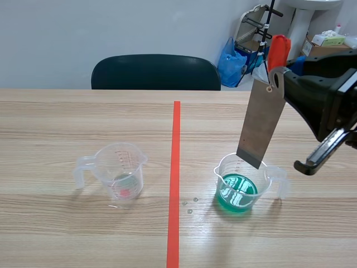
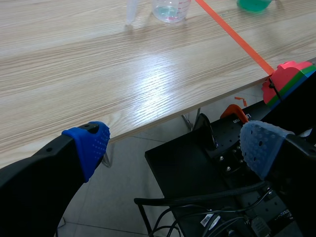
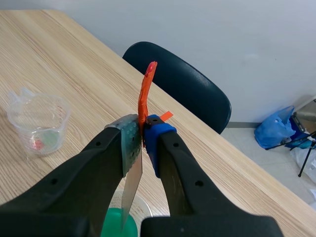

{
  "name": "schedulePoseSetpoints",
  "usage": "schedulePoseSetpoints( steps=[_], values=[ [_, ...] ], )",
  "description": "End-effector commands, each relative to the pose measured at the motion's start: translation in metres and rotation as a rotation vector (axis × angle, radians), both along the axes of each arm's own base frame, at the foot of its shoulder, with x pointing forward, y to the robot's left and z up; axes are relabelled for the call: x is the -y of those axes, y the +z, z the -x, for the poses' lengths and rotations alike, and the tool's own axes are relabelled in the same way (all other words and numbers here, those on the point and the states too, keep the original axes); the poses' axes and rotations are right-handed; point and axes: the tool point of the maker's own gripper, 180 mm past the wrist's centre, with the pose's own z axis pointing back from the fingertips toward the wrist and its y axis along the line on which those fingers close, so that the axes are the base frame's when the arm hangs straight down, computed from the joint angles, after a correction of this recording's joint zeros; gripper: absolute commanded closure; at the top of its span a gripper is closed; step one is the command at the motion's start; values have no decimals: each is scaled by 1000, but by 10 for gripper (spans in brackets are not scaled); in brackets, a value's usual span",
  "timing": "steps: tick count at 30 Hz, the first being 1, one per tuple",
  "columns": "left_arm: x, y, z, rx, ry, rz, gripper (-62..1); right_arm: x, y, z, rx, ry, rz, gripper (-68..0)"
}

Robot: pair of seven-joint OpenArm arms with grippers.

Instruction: Do the redox reaction experiment

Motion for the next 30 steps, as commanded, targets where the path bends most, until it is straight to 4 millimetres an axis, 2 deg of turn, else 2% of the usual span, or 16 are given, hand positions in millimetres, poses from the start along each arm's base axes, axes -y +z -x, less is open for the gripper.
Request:
schedulePoseSetpoints(
  steps=[1,30],
  values=[
    [1,3,1,13,11,11,-566,-1,10,0,30,9,-9,-20],
    [1,7,-1,34,13,21,-566,2,6,-2,22,3,-15,-20]
  ],
)
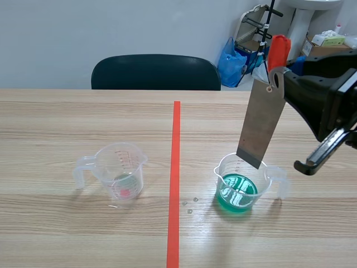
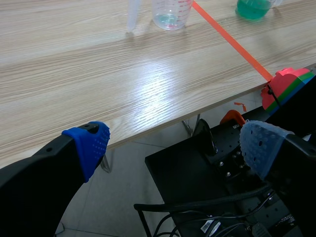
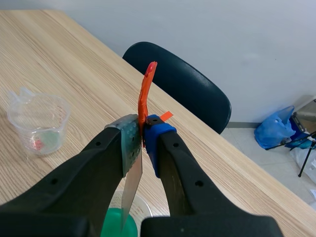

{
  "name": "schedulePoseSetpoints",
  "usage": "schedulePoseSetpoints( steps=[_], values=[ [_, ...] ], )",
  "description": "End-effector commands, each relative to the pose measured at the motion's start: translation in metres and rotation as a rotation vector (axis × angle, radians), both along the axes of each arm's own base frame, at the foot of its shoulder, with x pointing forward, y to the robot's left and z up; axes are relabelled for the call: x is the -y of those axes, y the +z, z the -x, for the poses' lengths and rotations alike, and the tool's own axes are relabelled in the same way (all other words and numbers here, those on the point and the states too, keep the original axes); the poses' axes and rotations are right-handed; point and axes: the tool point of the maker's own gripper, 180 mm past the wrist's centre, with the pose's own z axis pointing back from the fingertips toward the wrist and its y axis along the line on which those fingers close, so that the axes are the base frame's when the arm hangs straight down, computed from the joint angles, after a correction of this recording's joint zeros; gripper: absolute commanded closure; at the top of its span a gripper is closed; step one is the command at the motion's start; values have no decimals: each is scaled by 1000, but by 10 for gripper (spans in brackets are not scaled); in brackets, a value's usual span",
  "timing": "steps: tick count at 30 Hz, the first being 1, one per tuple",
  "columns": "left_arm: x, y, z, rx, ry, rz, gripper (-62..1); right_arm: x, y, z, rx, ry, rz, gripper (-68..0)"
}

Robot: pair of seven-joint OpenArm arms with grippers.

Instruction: Do the redox reaction experiment

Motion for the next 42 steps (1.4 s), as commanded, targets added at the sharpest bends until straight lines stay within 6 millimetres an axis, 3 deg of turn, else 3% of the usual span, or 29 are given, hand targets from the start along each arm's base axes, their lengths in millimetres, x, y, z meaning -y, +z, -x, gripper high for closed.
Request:
schedulePoseSetpoints(
  steps=[1,8,18,42],
  values=[
    [1,3,0,11,11,9,-566,3,4,-2,20,1,-17,-20],
    [1,3,0,11,11,9,-566,14,-5,-7,24,-11,-55,-20],
    [1,3,0,11,11,9,-566,5,-29,-13,-29,12,-92,-20],
    [0,3,0,11,11,10,-566,8,-104,-13,-85,16,-61,-20]
  ],
)
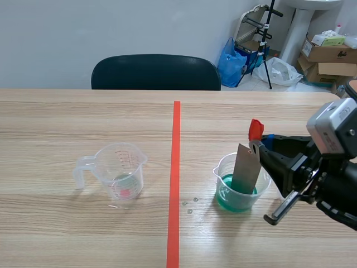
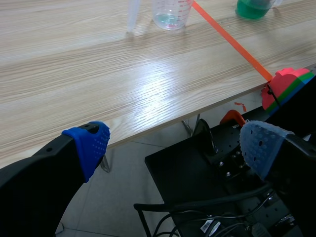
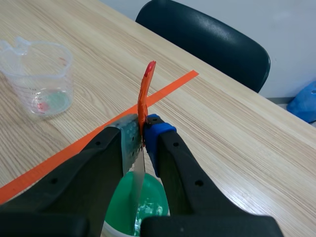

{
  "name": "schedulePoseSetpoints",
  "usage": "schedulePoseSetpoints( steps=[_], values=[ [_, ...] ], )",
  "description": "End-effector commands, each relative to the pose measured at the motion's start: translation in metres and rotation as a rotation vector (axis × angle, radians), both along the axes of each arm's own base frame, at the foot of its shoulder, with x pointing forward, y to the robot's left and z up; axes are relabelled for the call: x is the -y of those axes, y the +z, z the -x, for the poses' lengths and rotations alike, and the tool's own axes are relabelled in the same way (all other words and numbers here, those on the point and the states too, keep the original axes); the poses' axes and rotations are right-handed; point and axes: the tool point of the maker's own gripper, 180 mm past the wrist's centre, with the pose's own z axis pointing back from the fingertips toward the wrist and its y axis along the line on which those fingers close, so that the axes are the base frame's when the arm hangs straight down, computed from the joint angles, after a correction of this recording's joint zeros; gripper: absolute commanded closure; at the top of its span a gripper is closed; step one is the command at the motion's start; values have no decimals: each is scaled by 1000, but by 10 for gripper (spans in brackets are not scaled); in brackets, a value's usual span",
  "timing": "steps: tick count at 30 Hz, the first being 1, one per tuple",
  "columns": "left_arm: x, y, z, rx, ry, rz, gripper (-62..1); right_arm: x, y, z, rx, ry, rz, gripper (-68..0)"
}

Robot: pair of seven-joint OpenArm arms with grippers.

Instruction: Do the redox reaction experiment

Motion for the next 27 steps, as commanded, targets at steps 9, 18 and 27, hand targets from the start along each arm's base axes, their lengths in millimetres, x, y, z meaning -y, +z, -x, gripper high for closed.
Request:
schedulePoseSetpoints(
  steps=[9,18,27],
  values=[
    [1,2,1,9,10,9,-566,2,13,-8,50,4,4,-20],
    [1,2,1,5,10,7,-566,2,14,-9,51,4,4,-20],
    [1,1,0,6,9,7,-566,2,14,-9,51,4,4,-20]
  ],
)
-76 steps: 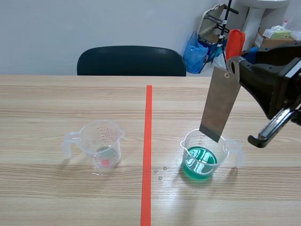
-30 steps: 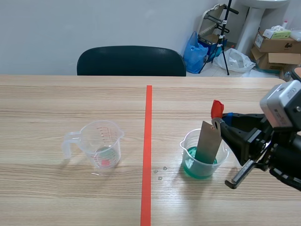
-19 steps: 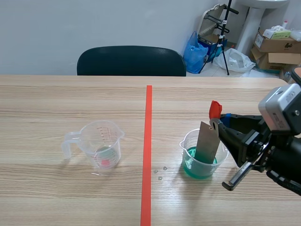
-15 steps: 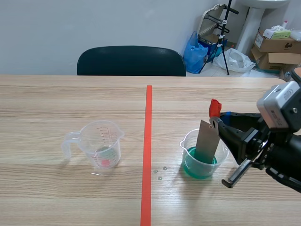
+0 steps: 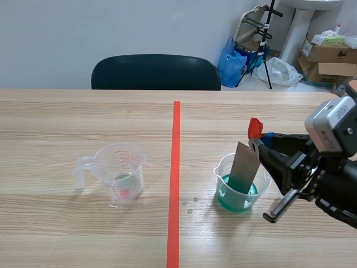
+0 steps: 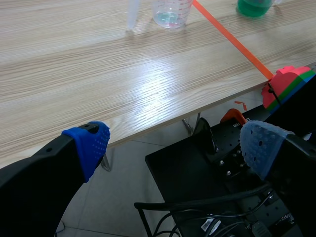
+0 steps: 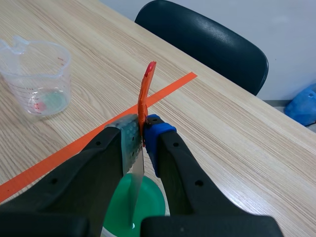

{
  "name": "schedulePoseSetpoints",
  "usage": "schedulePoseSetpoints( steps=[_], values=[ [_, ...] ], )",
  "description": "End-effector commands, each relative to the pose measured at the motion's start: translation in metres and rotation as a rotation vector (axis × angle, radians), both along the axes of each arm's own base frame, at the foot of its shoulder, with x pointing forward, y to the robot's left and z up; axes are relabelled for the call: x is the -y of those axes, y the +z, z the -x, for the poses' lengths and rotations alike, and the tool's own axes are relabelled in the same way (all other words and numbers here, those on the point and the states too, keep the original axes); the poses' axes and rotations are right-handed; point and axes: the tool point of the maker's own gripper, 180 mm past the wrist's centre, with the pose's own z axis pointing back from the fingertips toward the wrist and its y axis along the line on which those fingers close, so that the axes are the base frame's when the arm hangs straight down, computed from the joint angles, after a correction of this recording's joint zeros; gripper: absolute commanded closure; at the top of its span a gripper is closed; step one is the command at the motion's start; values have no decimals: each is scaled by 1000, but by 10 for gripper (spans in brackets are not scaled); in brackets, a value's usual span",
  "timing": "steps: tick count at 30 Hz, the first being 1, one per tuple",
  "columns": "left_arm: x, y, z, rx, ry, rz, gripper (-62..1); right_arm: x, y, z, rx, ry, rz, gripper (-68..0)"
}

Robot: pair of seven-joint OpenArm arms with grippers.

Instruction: Do the redox reaction experiment

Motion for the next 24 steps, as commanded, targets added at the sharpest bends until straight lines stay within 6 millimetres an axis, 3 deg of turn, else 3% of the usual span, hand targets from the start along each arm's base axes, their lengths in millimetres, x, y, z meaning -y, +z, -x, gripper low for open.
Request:
schedulePoseSetpoints(
  steps=[1,24],
  values=[
    [1,3,0,12,11,10,-566,2,12,-5,40,2,-4,-20],
    [1,3,0,12,11,10,-566,3,7,-6,19,-4,13,-20]
  ],
)
